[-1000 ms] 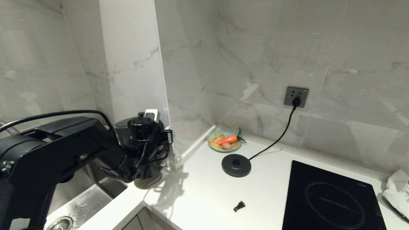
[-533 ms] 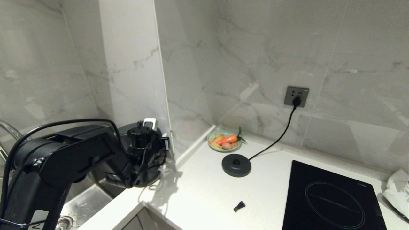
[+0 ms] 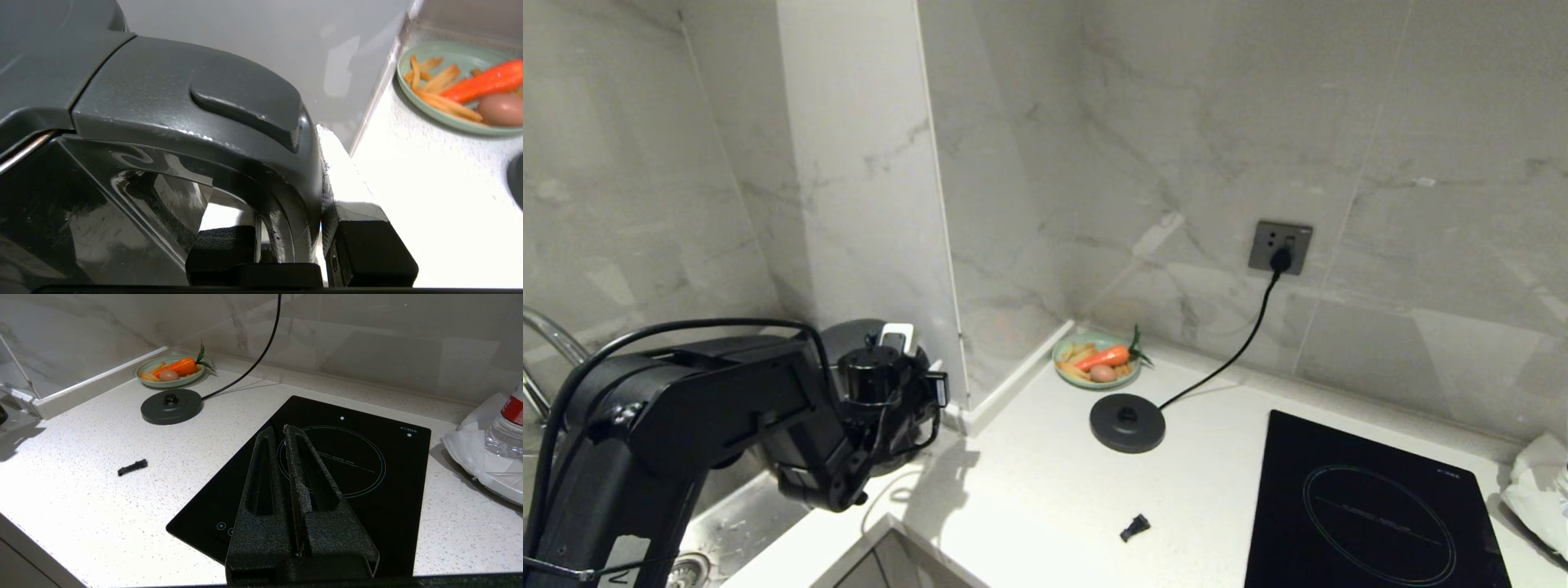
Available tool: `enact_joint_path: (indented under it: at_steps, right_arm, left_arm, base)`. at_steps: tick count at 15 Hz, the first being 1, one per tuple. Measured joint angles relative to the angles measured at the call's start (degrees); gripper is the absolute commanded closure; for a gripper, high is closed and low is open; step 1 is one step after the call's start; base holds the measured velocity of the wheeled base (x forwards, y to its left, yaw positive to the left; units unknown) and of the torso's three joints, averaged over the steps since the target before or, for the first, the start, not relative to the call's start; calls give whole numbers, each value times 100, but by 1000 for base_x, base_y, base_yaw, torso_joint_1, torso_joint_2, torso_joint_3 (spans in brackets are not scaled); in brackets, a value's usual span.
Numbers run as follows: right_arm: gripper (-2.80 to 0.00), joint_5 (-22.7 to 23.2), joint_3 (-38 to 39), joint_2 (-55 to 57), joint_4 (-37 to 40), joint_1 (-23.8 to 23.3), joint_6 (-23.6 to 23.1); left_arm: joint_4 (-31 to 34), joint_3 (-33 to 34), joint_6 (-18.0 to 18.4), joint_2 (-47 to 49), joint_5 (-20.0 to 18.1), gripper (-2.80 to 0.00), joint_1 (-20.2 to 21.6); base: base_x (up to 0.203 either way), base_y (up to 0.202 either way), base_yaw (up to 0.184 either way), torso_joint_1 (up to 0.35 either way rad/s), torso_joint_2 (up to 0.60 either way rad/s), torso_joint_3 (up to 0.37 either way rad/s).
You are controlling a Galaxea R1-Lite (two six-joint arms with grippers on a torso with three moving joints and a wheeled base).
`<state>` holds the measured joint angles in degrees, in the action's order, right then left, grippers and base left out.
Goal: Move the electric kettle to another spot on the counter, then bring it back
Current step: Place it by the sink
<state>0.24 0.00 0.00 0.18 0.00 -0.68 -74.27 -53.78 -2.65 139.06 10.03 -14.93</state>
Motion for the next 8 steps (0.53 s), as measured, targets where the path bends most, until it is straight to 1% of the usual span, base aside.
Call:
enact_joint_path:
  at_steps: [2,5,6,8]
  right_arm:
    - [0,-3,0,0,-2,0,6]
    - [0,-6,0,0,0,0,8]
    - [0,-6,0,0,-1,0,9]
    - [0,-8,0,0,0,0,9]
  left_arm:
    - [-139,144,6,5,-1,0,-13]
    - [-204,237,252,16,20,0,-40]
    - [-205,243,262,20,27,-280,-50]
    - [-191,248,283,24,41,-280,-57]
  base:
    - [0,0,0,0,0,0]
    - [0,0,0,0,0,0]
    - [0,0,0,0,0,0]
    - [0,0,0,0,0,0]
